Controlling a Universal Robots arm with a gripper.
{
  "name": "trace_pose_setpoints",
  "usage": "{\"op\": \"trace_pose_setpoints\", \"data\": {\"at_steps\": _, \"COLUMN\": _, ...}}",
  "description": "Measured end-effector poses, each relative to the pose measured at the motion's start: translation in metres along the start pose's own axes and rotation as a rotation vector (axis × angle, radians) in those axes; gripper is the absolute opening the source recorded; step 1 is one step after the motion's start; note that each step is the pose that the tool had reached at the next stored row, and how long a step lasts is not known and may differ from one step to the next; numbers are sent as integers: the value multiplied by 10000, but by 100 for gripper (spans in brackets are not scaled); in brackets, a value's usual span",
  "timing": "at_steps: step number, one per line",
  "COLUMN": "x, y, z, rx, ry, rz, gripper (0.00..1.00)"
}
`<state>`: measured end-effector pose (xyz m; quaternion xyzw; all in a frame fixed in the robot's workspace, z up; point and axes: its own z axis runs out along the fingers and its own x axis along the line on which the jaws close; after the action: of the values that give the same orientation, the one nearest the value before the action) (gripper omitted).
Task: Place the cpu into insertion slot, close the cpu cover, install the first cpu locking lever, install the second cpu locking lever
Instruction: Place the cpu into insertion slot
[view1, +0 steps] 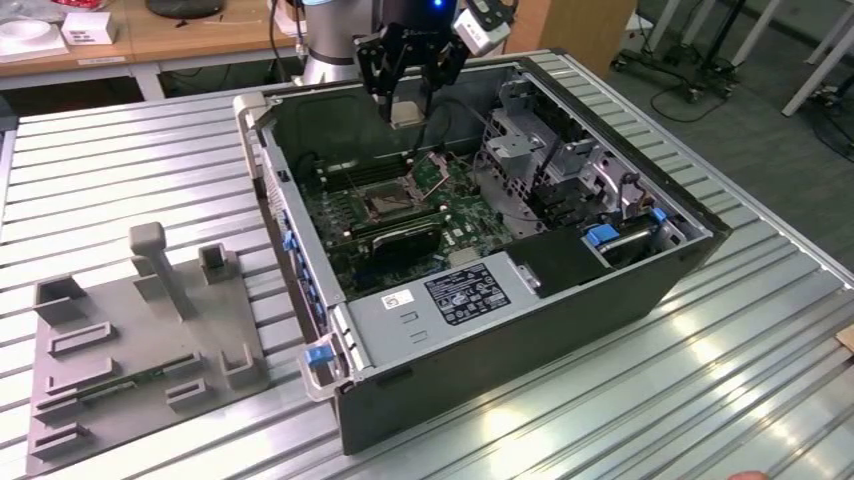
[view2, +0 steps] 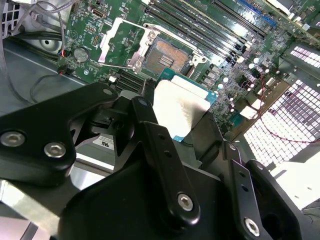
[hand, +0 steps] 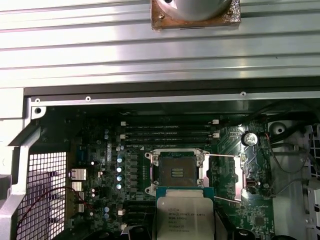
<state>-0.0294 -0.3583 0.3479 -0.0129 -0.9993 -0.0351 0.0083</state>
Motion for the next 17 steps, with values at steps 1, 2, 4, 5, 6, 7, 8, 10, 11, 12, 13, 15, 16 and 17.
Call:
{"op": "trace_pose_setpoints", "data": {"at_steps": 1, "x": 0, "y": 0, "z": 1, "rx": 0, "ry": 0, "rz": 0, "gripper": 54}}
{"op": "trace_pose_setpoints", "data": {"at_steps": 2, "x": 0, "y": 0, "z": 2, "rx": 0, "ry": -1, "rz": 0, "gripper": 54}}
{"op": "trace_pose_setpoints", "data": {"at_steps": 4, "x": 0, "y": 0, "z": 5, "rx": 0, "ry": -1, "rz": -1, "gripper": 54}}
{"op": "trace_pose_setpoints", "data": {"at_steps": 5, "x": 0, "y": -1, "z": 7, "rx": 1, "ry": -2, "rz": 0, "gripper": 54}}
{"op": "trace_pose_setpoints", "data": {"at_steps": 6, "x": 0, "y": -1, "z": 8, "rx": 0, "ry": -3, "rz": 0, "gripper": 54}}
{"op": "trace_pose_setpoints", "data": {"at_steps": 7, "x": 0, "y": -1, "z": 9, "rx": 0, "ry": -3, "rz": 0, "gripper": 54}}
{"op": "trace_pose_setpoints", "data": {"at_steps": 8, "x": 0, "y": -1, "z": 10, "rx": 0, "ry": -3, "rz": 0, "gripper": 54}}
{"op": "trace_pose_setpoints", "data": {"at_steps": 10, "x": 0, "y": -1, "z": 17, "rx": -2, "ry": -4, "rz": 0, "gripper": 54}}
{"op": "trace_pose_setpoints", "data": {"at_steps": 11, "x": 0, "y": -2, "z": 21, "rx": -1, "ry": -5, "rz": 0, "gripper": 54}}
{"op": "trace_pose_setpoints", "data": {"at_steps": 12, "x": 0, "y": -2, "z": 28, "rx": 0, "ry": -5, "rz": -1, "gripper": 54}}
{"op": "trace_pose_setpoints", "data": {"at_steps": 13, "x": -1, "y": -3, "z": 35, "rx": -1, "ry": -6, "rz": -1, "gripper": 54}}
{"op": "trace_pose_setpoints", "data": {"at_steps": 15, "x": -1, "y": -3, "z": 47, "rx": 1, "ry": -7, "rz": -1, "gripper": 54}}
{"op": "trace_pose_setpoints", "data": {"at_steps": 16, "x": -1, "y": -3, "z": 49, "rx": 3, "ry": -7, "rz": 0, "gripper": 54}}
{"op": "trace_pose_setpoints", "data": {"at_steps": 17, "x": -1, "y": -3, "z": 48, "rx": 4, "ry": -7, "rz": -1, "gripper": 54}}
